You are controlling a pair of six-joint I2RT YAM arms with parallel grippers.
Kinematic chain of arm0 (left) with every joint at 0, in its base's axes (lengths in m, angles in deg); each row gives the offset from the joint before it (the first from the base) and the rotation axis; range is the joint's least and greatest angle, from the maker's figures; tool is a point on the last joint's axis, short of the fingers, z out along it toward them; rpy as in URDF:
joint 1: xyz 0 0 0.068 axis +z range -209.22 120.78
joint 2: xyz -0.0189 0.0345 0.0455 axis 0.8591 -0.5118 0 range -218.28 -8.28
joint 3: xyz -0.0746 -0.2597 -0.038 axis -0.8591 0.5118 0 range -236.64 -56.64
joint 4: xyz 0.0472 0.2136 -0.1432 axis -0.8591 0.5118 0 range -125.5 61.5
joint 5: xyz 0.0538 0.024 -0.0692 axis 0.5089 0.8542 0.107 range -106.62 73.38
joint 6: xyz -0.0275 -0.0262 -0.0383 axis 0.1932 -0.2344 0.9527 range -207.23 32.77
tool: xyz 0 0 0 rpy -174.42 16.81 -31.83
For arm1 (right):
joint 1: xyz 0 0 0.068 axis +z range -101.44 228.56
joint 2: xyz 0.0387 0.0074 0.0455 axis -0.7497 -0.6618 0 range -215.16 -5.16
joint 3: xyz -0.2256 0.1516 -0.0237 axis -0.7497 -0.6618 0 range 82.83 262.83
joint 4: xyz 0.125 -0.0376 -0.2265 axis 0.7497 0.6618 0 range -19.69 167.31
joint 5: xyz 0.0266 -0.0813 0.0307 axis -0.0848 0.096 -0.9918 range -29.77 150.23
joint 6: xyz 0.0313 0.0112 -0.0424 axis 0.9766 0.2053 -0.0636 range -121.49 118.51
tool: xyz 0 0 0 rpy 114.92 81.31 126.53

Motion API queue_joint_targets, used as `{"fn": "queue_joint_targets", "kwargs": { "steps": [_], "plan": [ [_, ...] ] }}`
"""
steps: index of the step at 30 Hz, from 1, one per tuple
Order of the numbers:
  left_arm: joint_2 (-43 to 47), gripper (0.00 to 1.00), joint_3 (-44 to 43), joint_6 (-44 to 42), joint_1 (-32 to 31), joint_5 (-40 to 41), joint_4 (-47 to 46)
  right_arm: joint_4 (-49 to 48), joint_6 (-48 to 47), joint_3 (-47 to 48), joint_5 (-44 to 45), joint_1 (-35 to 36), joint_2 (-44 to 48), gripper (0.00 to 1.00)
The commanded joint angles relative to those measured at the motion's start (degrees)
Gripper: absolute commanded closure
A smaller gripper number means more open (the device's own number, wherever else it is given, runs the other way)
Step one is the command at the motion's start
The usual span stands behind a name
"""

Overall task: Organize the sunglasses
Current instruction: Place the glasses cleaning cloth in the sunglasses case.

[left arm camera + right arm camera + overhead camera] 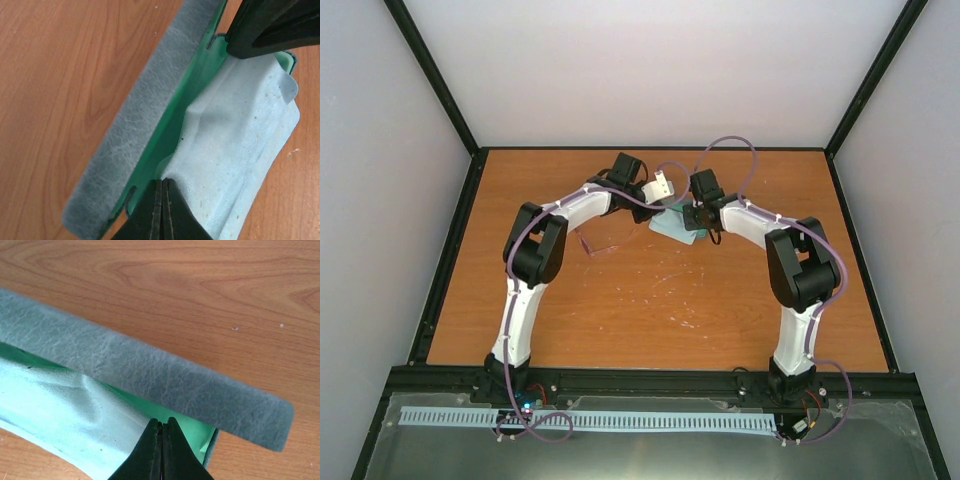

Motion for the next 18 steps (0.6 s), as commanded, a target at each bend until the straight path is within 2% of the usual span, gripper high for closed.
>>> {"fn": "queue_joint_targets", "kwargs": {
  "steps": [1,18],
  "plan": [
    [-1.9,0.99,-3.7,-1.3,0.1,-0.7,0.6,-2.2,-0.3,1.5,0.9,-0.8,-1.4,0.97],
    [-4.5,0.99,-5.0,-1.3,0.2,-0.8,0.0,-3.2,-0.9,5.1,1.1,-2.0,-6.2,0.97]
  ]
}}
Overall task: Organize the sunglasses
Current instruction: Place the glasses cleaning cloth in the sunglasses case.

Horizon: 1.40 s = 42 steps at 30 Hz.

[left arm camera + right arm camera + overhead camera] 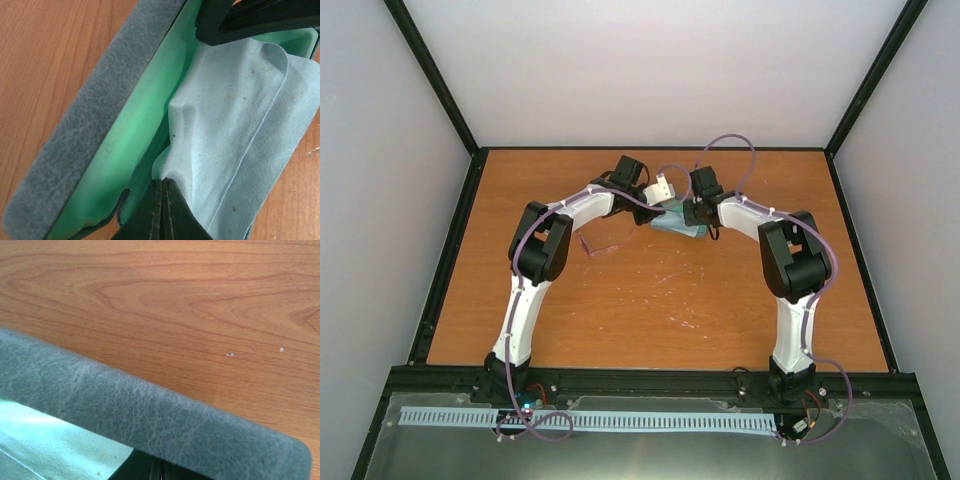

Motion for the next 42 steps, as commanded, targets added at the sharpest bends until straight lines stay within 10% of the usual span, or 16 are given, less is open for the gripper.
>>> {"fn": "queue_joint_targets", "kwargs": {
  "steps": [1,21,33,37,42],
  "plan": [
    [-0.9,0.99,-2.1,-1.2,0.1,-0.9,-0.2,-1.4,-0.7,1.4,0.9,-0.4,-1.4,0.97],
    [0.6,0.98,3.3,0.9,-0.2,-0.5,-2.7,-5.5,-1.6,-1.3,4.4,-0.3,-3.1,0.97],
    [7.1,0.72,13.4,2.8,-1.0,4.1,-14.3,-6.0,-1.6,-2.3,8.2,1.3,-3.3,0.96],
    [8.4,0.54,14.6,3.3,-1.1,5.7,-16.5,-6.0,-1.6,-2.3,9.9,2.0,-3.3,0.85],
    [10.2,0.33,16.8,3.5,-1.1,7.0,-19.0,-6.4,-0.9,-2.8,11.5,2.4,-2.4,0.48]
  ]
}}
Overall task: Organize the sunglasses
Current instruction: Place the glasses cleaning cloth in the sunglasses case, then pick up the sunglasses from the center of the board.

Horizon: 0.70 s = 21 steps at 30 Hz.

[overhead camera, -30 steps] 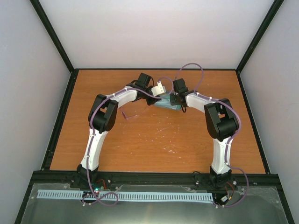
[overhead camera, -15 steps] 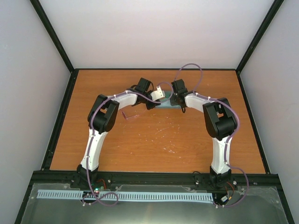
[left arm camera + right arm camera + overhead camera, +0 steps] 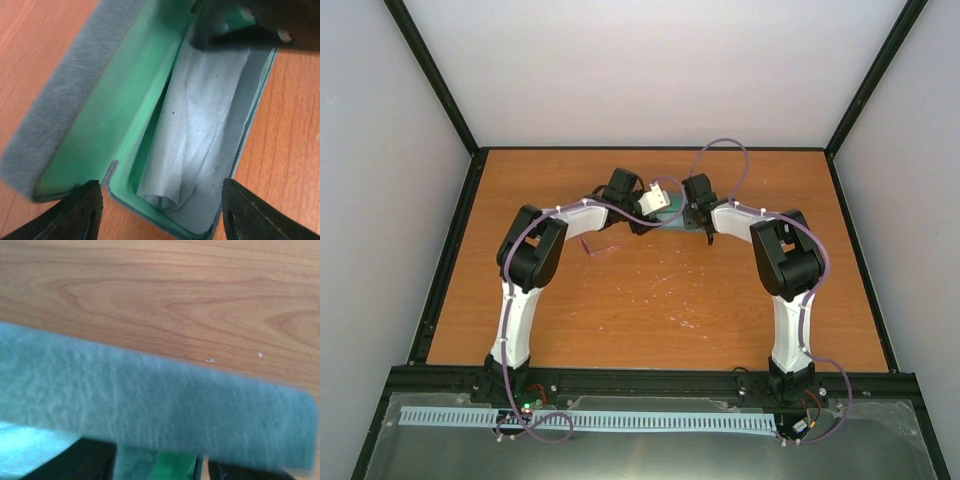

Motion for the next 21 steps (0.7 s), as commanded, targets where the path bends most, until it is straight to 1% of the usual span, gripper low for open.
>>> {"fn": "queue_joint_targets", "kwargs": {
  "steps": [1,3,4,8,15,19,21],
  "plan": [
    [3.8,0.32,1.5,0.7,-0.1,1.6,-4.3,-1.3,1.1,-1.3,3.2,0.7,0.5,0.42],
    [4.4,0.32,2.3,0.9,-0.1,1.5,-4.8,-2.3,1.5,-2.4,3.9,0.9,1.8,0.34],
    [4.8,0.32,2.8,1.1,-0.1,1.5,-5.2,-2.8,1.8,-3.2,4.2,0.9,2.7,0.32],
    [6.5,0.32,4.6,1.9,-0.1,1.2,-6.5,-4.7,2.8,-6.3,5.8,1.2,7.0,0.31],
    [10.0,0.32,7.4,3.9,0.3,3.4,-8.7,-6.6,5.1,-13.2,7.2,1.3,15.8,0.28],
    [12.9,0.32,7.1,5.2,3.1,2.3,-6.3,-6.0,5.8,-15.3,4.0,1.4,20.6,0.28],
    [14.3,0.31,5.9,5.3,6.3,0.0,-2.5,-5.9,4.9,-15.7,-2.0,1.5,22.7,0.33]
  ]
}}
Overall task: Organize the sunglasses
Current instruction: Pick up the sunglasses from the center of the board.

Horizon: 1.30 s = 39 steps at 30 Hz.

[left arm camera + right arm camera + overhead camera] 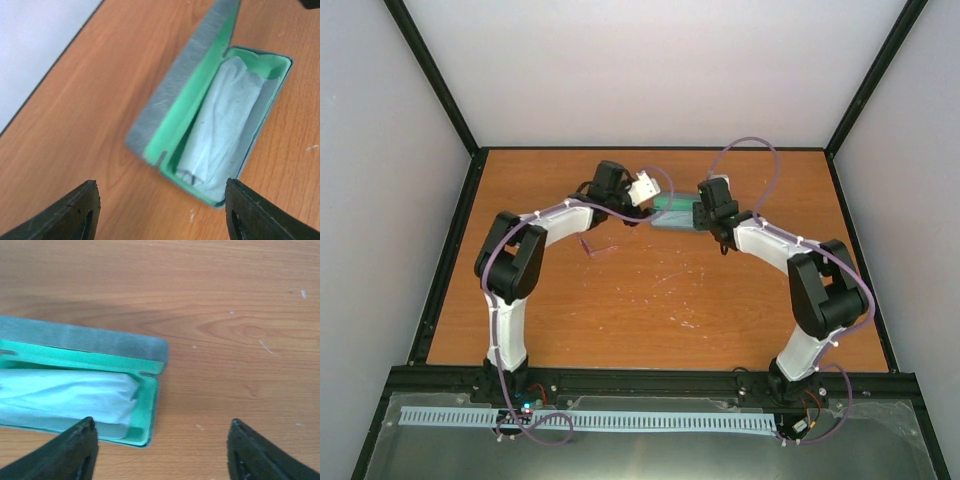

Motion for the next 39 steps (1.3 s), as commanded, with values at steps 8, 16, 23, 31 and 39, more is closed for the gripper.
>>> {"fn": "queue_joint_targets", "kwargs": {
  "steps": [8,16,23,31,39],
  "plan": [
    [10.8,0.30,-0.1,-30.1,19.0,-11.0,22.7,1.3,-2.3,1.4,-17.2,4.5,3.9,0.43],
    [10.7,0.33,-3.1,-68.1,21.8,-2.6,40.7,-0.3,-2.3,1.3,-20.1,5.8,1.9,0.42],
    [10.7,0.34,3.2,-86.5,21.7,6.6,30.9,-0.7,-3.0,1.8,-20.5,5.9,1.2,0.41],
    [6.0,0.35,-2.2,-89.9,20.7,7.4,31.1,-0.9,-3.4,1.9,-20.3,5.9,0.5,0.40],
    [2.7,0.42,-3.4,-90.4,18.5,9.1,32.2,-1.0,-3.9,1.6,-20.3,5.9,0.0,0.40]
  ]
}}
